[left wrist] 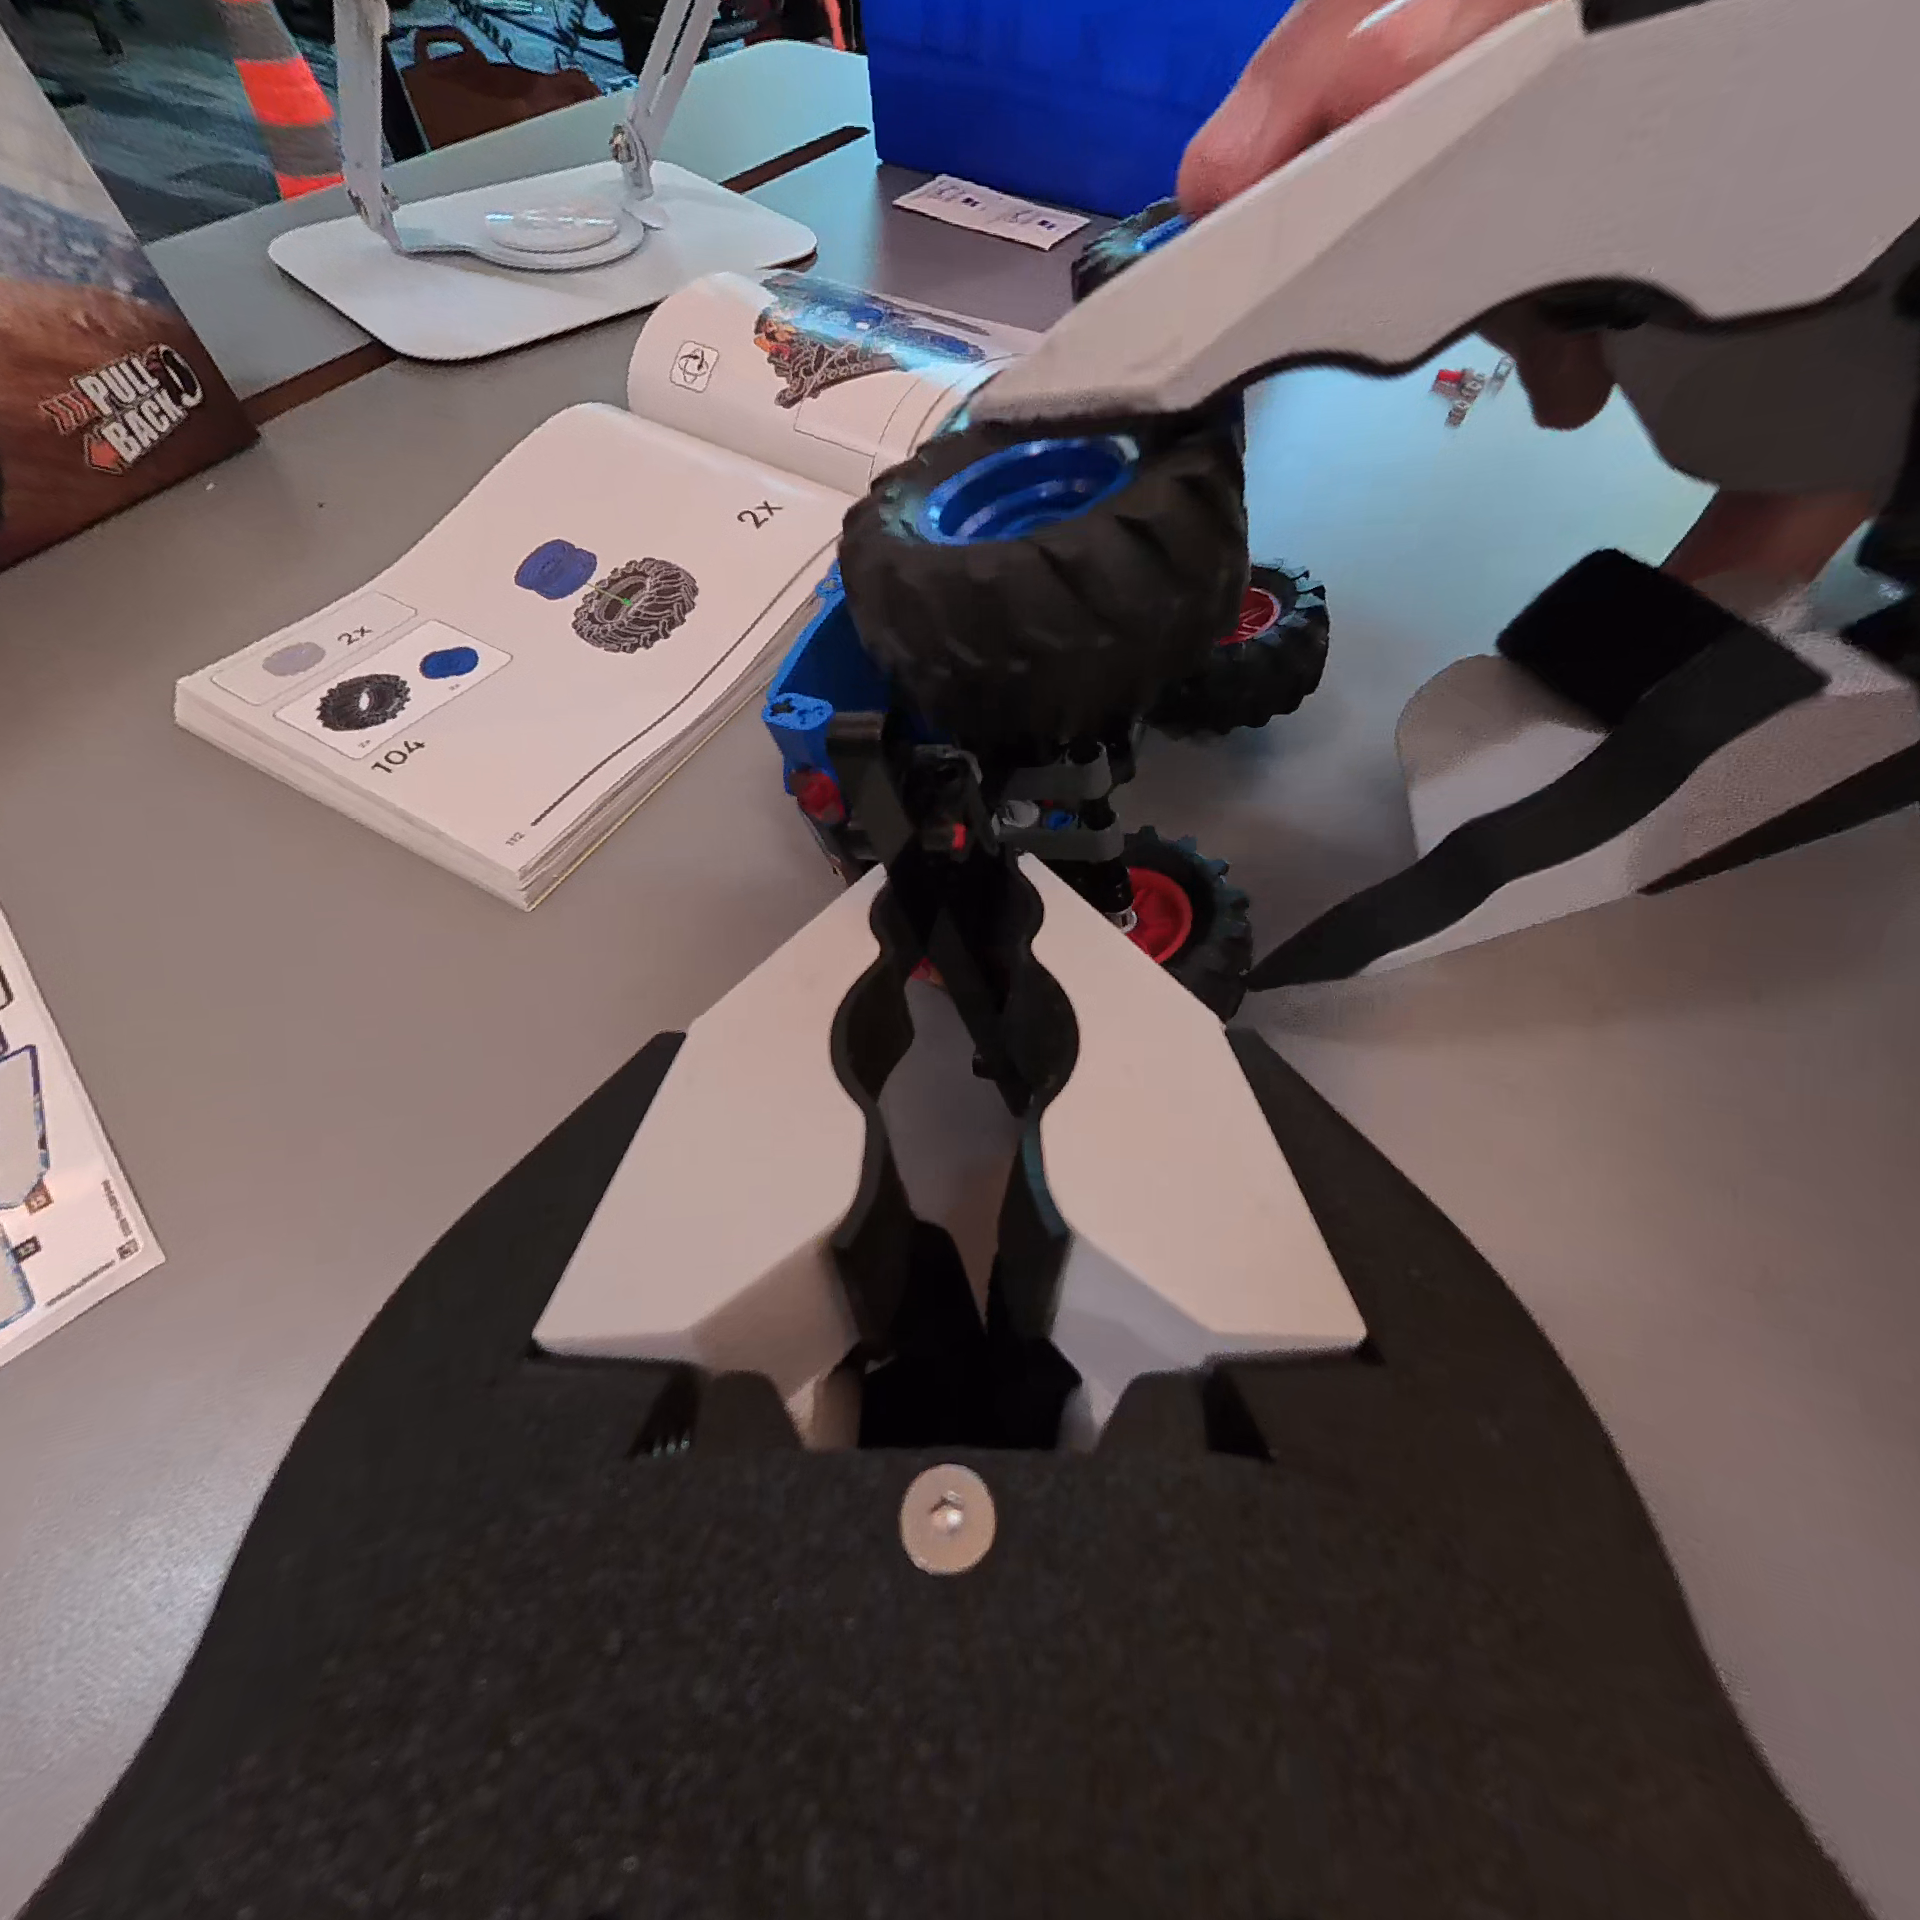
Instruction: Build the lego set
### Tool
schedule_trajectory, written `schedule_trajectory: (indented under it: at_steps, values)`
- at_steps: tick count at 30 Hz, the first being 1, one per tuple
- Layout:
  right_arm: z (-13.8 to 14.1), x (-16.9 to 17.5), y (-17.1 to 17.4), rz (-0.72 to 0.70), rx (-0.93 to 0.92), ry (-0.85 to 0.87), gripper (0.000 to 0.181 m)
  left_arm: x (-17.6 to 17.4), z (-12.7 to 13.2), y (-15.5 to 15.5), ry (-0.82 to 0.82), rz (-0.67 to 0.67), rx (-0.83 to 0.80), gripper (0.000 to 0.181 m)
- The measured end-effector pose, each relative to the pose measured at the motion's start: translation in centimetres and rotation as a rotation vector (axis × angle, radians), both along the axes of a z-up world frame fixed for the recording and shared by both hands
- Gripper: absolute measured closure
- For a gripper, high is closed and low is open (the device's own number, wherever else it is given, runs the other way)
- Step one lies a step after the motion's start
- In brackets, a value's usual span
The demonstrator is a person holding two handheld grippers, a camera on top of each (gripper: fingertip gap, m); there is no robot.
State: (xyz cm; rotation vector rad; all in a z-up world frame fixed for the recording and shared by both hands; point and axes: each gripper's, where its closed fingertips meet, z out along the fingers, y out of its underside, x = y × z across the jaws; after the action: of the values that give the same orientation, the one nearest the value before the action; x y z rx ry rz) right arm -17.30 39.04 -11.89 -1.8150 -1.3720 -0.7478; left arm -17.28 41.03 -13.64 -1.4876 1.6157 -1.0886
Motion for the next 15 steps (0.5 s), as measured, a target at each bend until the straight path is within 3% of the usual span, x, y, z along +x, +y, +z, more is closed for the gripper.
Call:
schedule_trajectory:
  at_steps: [15]
  values:
    - [-1.1, 0.8, 1.6, -0.084, 0.037, -0.118, 0.045, 0.1, -0.4, 0.6, 0.032, 0.025, -0.053, 0.17]
